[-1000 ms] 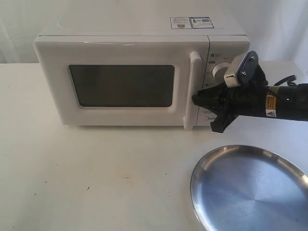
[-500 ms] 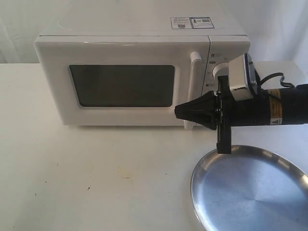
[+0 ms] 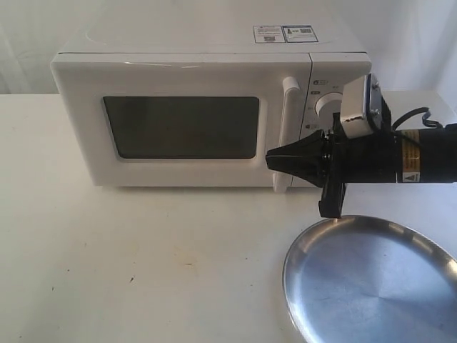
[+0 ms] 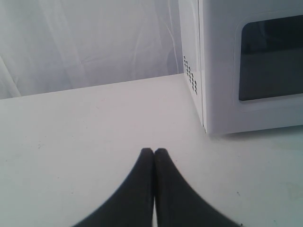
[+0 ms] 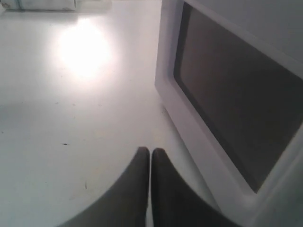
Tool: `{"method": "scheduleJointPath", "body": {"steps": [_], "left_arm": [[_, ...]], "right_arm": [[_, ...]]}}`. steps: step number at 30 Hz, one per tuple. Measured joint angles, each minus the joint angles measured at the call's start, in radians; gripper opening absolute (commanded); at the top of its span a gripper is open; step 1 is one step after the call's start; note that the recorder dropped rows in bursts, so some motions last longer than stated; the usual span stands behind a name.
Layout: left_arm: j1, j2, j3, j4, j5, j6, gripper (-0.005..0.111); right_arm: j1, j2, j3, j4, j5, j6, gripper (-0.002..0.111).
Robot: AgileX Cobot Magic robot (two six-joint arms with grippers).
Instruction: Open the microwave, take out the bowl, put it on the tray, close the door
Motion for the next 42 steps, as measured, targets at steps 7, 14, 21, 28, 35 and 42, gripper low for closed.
{"method": "scheduleJointPath", "body": {"steps": [7,14,21,28,35,42], "left_arm": [[0.0,0.0,0.0,0.0,0.0,0.0,0.0],[0.0,0.0,0.0,0.0,0.0,0.0,0.0],[0.0,0.0,0.0,0.0,0.0,0.0,0.0],[0.0,0.0,0.0,0.0,0.0,0.0,0.0],[0.0,0.0,0.0,0.0,0.0,0.0,0.0],[0.0,0.0,0.0,0.0,0.0,0.0,0.0]], "right_arm": [[0.0,0.0,0.0,0.002,0.148,0.051,0.058],[-0.066,0.0,0.0,-0.008,0.154,0.109,0.052],[-0.064,0.044,0.0,0.109,0.087,-0.012,0.05],[-0.041,0.117,-0.046,0.179,0.095,-0.064,0.048],[-0.04,0.125,-0.046,0.19,0.076,-0.094,0.032],[-0.045,0.125,-0.048,0.218,0.074,-0.129,0.0]]}}
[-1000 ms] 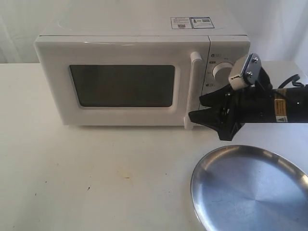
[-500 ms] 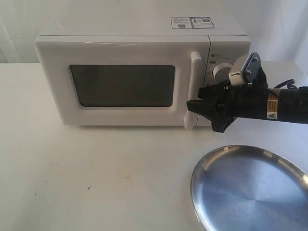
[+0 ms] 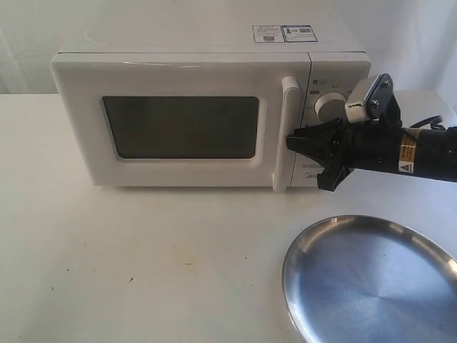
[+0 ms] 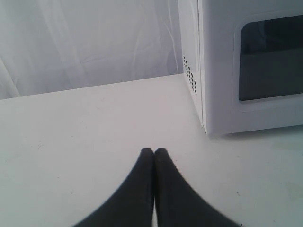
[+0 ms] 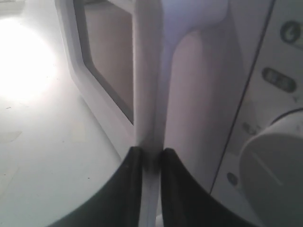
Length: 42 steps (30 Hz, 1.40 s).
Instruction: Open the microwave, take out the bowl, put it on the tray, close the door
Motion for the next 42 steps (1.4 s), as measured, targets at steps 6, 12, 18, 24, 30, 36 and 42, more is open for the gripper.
{"method": "scheduleJointPath", "body": {"steps": [6,12,18,24,30,36,42], "left_arm": [[0.0,0.0,0.0,0.0,0.0,0.0,0.0],[0.0,0.0,0.0,0.0,0.0,0.0,0.0],[0.0,0.0,0.0,0.0,0.0,0.0,0.0],[0.0,0.0,0.0,0.0,0.0,0.0,0.0],[0.0,0.0,0.0,0.0,0.0,0.0,0.0],[0.0,0.0,0.0,0.0,0.0,0.0,0.0],[0.0,0.0,0.0,0.0,0.0,0.0,0.0]], "right_arm": [[-0.002,0.002,-0.002,-0.008,-0.008,-0.037,0.0],[-0.002,0.013,-0.002,0.001,-0.023,-0.048,0.003],[0.011,0.034,-0.002,0.04,-0.043,-0.062,0.048],[0.033,0.041,-0.001,0.023,-0.091,-0.043,0.052],[0.048,0.041,-0.001,0.048,-0.088,0.004,0.046],[0.052,0.041,-0.001,0.055,-0.083,0.004,0.0],[0.055,0.041,-0.001,0.051,-0.075,-0.014,0.0]]}}
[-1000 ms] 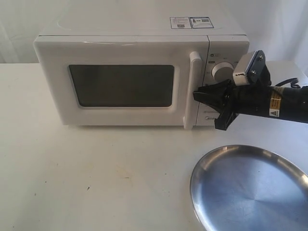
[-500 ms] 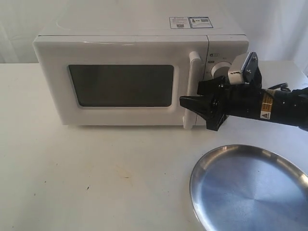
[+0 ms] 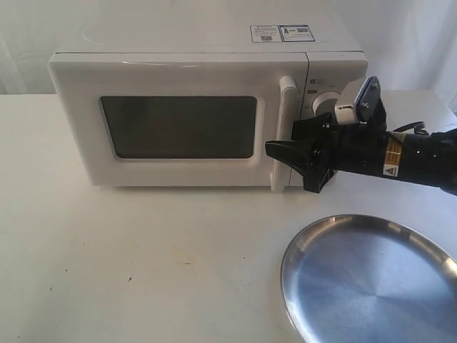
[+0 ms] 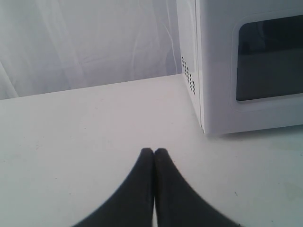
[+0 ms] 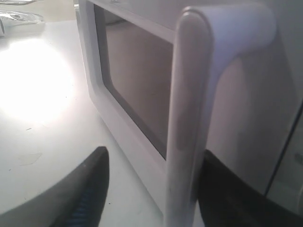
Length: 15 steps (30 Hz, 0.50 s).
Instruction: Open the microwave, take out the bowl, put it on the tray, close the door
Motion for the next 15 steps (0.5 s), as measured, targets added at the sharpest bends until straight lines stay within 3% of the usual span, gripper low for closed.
{"method": "scheduleJointPath", "body": {"steps": [15], "left_arm": [[0.0,0.0,0.0,0.0,0.0,0.0,0.0]], "right_arm": [[-0.029,-0.015,0.007,-0.026,0.009,-0.002,0.0]]}}
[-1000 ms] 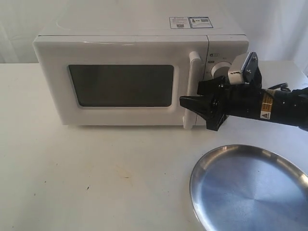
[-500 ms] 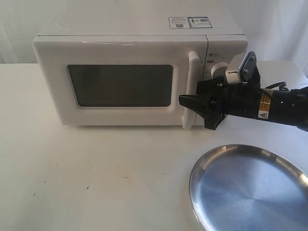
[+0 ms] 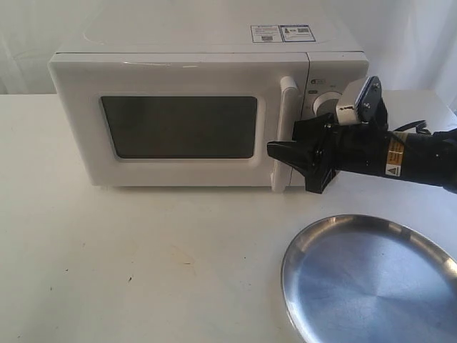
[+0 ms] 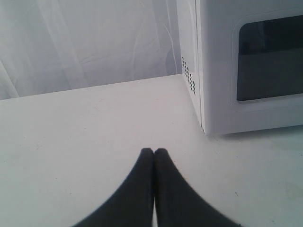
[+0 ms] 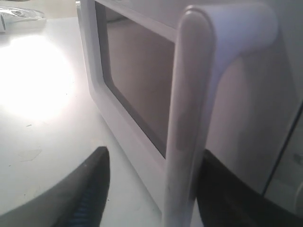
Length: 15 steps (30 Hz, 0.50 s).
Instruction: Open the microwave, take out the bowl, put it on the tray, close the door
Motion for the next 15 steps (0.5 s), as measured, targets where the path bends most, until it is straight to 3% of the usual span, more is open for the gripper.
{"method": "scheduleJointPath", "body": {"steps": [6,15], "left_arm": [[0.0,0.0,0.0,0.0,0.0,0.0,0.0],[0.0,0.0,0.0,0.0,0.0,0.0,0.0]], "right_arm": [[-0.054,-0.057,0.035,-0.033,-0.002,0.0,0.0],[-0.058,-0.075,0.052,-0.075,-0.042,0.007,0.0]]}}
